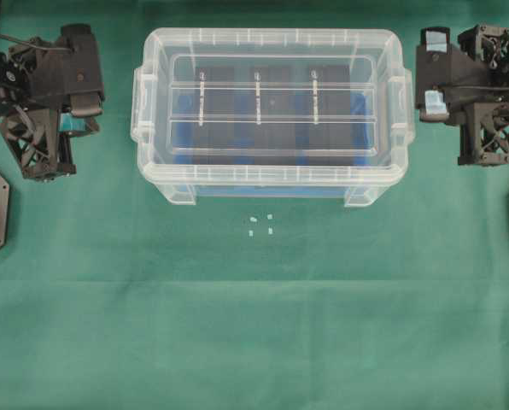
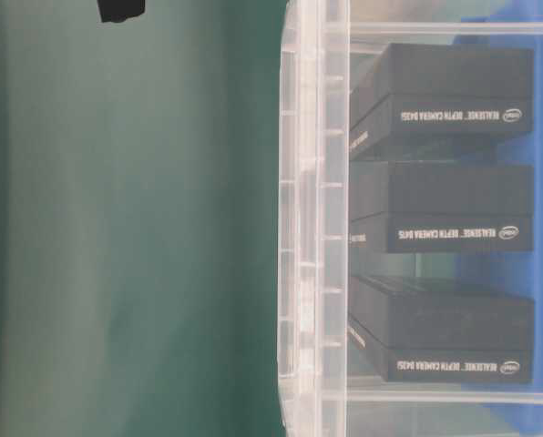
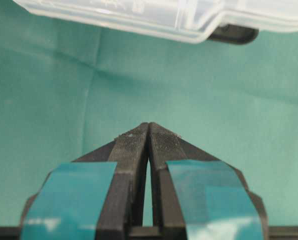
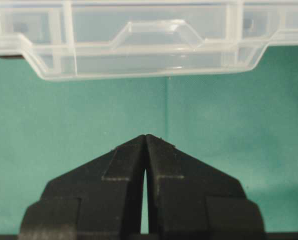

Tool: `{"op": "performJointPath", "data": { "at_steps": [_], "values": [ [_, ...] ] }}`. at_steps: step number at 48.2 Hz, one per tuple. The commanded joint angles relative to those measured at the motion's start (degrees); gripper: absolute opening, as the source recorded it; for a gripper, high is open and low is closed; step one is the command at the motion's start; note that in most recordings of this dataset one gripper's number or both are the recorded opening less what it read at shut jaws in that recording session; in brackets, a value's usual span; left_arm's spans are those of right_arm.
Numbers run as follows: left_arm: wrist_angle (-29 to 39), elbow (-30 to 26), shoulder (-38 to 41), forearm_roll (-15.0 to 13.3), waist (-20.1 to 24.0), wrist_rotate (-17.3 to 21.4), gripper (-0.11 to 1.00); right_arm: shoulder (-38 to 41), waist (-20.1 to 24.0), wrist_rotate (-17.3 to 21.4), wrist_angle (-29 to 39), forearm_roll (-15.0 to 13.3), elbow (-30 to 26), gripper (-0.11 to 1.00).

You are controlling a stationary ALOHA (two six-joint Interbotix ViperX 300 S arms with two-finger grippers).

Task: Clamp the lid of the box with both arms, then lift and open it.
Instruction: 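Lower both grippers onto the lid ends and clamp the lid rim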

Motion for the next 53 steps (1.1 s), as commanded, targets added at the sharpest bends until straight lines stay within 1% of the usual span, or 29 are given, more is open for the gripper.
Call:
{"op": "performJointPath", "data": {
  "at_steps": [1,19,40,53],
  "values": [
    [0.1,-1.1,-0.2,0.2,-0.1,0.1,0.01,-0.3,-0.2,0.0,-0.1,-0.1,-0.7,0.00],
    [0.2,-2.1,1.3,0.2,0.4,0.1,0.01,0.7,-0.1,0.2,-0.3,0.0,-1.1,0.00],
    [0.5,-8.6,10.0,0.2,0.6,1.5,0.01,4.1,-0.2,0.1,-2.3,0.2,-3.2,0.00],
    [0.8,-11.9,13.8,0.2,0.6,3.6,0.01,5.0,-0.2,0.1,-3.8,0.4,-3.9,0.00]
  ]
}}
